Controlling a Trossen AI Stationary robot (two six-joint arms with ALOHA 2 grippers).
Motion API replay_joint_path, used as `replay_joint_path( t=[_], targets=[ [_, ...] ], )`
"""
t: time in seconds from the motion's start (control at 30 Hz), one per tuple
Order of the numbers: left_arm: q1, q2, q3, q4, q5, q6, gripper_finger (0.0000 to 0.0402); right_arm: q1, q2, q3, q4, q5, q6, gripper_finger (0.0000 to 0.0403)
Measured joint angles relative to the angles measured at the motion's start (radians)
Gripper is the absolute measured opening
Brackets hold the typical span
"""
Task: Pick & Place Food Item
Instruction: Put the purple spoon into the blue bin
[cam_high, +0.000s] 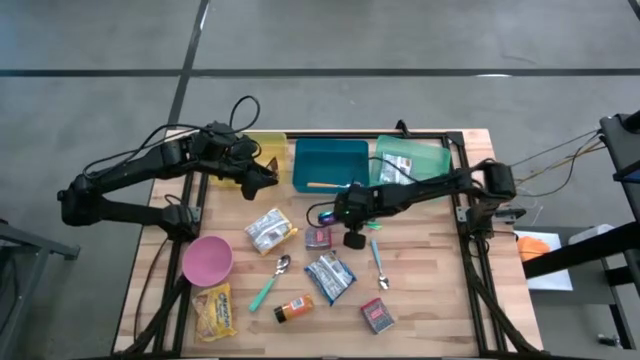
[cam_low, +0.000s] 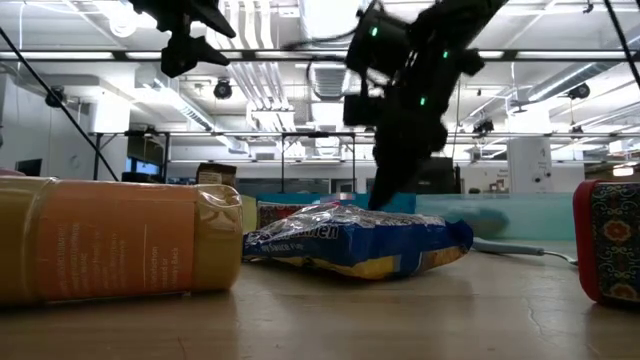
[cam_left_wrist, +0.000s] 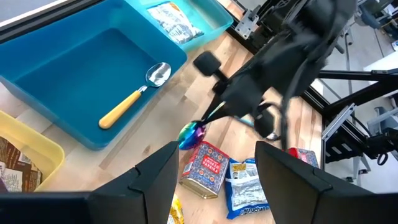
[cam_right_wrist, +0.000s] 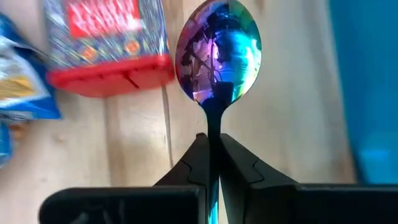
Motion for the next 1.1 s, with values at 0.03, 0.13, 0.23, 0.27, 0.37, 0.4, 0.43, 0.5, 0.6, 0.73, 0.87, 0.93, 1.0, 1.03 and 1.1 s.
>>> replay_joint_path(
  t=[0.03,0.13,0.23,0.27,0.37,0.4,0.43,0.5,0.6,0.73,0.87,0.93,1.0,1.03,1.1],
  targets=[
    [0.0,0.0,0.0,0.0,0.0,0.0,0.0218,-0.001,-0.024,0.0,-0.01,0.002,0.0,0.001],
    [0.0,0.0,0.0,0.0,0.0,0.0,0.0218,-0.01,-0.098,0.0,-0.037,0.011,-0.004,0.001],
    [0.0,0.0,0.0,0.0,-0.004,0.0,0.0218,-0.028,-0.173,0.0,-0.053,0.047,-0.009,0.001],
    [0.0,0.0,0.0,0.0,-0.004,0.0,0.0218,-0.035,-0.197,0.0,-0.052,0.06,-0.021,0.001],
    [0.0,0.0,0.0,0.003,-0.009,0.0,0.0218,-0.073,-0.26,0.005,-0.05,0.069,-0.049,0.001],
    [0.0,0.0,0.0,0.003,-0.011,0.0,0.0218,-0.091,-0.273,0.014,-0.052,0.072,-0.05,0.001],
    [0.0,0.0,0.0,0.003,-0.012,-0.001,0.0218,-0.109,-0.282,0.024,-0.052,0.075,-0.052,0.001],
    [0.0,0.0,0.0,0.003,-0.013,-0.004,0.0218,-0.147,-0.292,0.05,-0.053,0.078,-0.063,0.001],
    [0.0,0.0,0.0,0.003,-0.016,-0.007,0.0219,-0.201,-0.285,0.106,-0.053,0.048,-0.1,0.001],
    [0.0,0.0,0.0,0.0,-0.024,-0.008,0.0219,-0.275,-0.227,0.19,-0.057,-0.075,-0.136,0.001],
    [0.0,0.0,0.0,0.001,-0.031,-0.007,0.0219,-0.342,-0.143,0.269,-0.059,-0.221,-0.196,0.001],
    [0.0,0.001,0.0,0.001,-0.039,-0.004,0.0219,-0.372,-0.104,0.3,-0.057,-0.264,-0.204,0.001],
    [0.0,0.0,0.0,0.001,-0.047,-0.004,0.0219,-0.393,-0.063,0.331,-0.062,-0.302,-0.199,0.001],
    [0.0,0.0,0.0,0.001,-0.05,-0.004,0.0219,-0.404,-0.047,0.343,-0.062,-0.317,-0.186,0.001],
    [0.0,0.0,0.0,0.001,-0.055,-0.007,0.0219,-0.417,-0.014,0.368,-0.075,-0.331,-0.156,0.001]
  ],
)
